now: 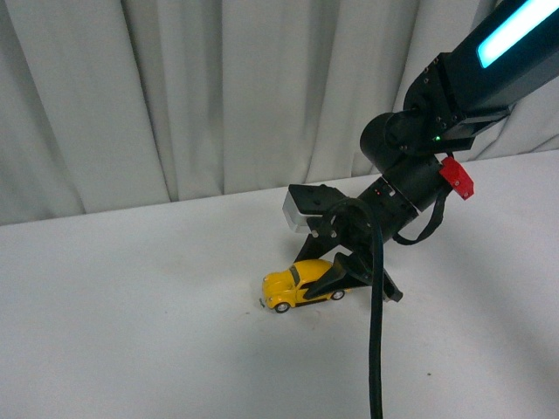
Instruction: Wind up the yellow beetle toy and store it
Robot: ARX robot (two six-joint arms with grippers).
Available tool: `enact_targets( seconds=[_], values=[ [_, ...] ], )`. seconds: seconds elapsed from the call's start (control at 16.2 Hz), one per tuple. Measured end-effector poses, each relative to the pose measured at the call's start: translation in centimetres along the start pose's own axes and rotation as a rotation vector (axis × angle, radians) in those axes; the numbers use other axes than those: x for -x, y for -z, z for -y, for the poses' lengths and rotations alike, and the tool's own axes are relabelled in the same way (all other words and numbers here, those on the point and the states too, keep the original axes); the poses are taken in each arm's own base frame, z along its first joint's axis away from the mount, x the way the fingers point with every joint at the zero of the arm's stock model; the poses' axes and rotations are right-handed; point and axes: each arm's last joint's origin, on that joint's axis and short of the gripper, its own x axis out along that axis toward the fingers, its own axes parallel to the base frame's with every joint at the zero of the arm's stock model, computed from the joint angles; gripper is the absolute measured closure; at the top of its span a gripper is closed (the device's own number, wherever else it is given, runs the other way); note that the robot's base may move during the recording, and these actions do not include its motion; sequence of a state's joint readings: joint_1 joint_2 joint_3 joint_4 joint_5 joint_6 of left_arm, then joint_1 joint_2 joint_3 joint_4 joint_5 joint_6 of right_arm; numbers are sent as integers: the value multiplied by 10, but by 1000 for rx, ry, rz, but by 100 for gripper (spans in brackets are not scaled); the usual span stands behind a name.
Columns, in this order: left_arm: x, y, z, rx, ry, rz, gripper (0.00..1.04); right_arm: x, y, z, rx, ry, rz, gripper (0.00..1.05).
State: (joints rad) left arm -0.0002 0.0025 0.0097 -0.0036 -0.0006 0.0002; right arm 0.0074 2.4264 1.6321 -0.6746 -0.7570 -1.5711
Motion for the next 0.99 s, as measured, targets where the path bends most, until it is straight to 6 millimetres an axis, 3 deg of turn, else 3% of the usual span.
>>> enact_targets(
  seconds=[0.56, 0.99],
  values=[
    [0, 0, 0, 0, 0, 0, 7, -3, 1, -9, -38, 10, 4, 64],
    [0, 0, 0, 0, 0, 0, 7, 14, 33, -23, -52, 53, 43, 64]
  ],
)
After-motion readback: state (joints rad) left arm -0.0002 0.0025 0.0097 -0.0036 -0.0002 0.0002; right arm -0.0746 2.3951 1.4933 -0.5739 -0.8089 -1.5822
